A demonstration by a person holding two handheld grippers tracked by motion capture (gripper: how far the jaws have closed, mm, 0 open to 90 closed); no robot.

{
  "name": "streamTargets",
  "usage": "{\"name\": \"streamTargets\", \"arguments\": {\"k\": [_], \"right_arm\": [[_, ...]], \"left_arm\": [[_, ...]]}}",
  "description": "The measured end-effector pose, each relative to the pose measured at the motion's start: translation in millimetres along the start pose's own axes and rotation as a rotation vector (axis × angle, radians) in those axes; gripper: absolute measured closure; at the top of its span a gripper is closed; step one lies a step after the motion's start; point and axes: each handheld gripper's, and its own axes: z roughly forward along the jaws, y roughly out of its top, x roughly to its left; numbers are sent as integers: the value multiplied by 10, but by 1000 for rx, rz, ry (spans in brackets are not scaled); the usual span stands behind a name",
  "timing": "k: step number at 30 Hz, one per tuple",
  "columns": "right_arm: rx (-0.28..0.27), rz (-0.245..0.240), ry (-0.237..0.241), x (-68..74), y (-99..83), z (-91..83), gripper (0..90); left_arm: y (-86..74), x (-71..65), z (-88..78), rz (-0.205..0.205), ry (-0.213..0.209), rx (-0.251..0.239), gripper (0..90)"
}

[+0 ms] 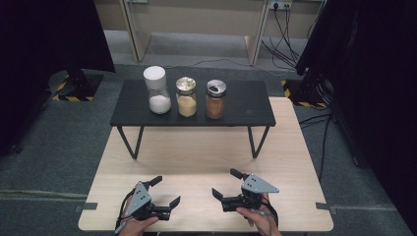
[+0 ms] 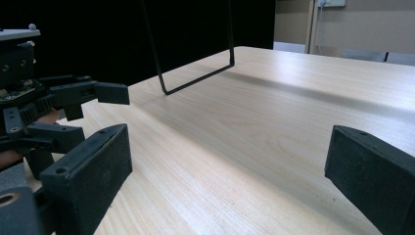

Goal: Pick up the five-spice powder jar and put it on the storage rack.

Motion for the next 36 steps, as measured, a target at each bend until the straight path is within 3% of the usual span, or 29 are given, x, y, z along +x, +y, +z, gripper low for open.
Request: {"name": "streamTargets", "arguments": {"k": [36], "right_arm": [[3,5,-11,-17,-103,-87,39]], "left_arm": [[4,-10,-6,9,-1,-1,31]]}}
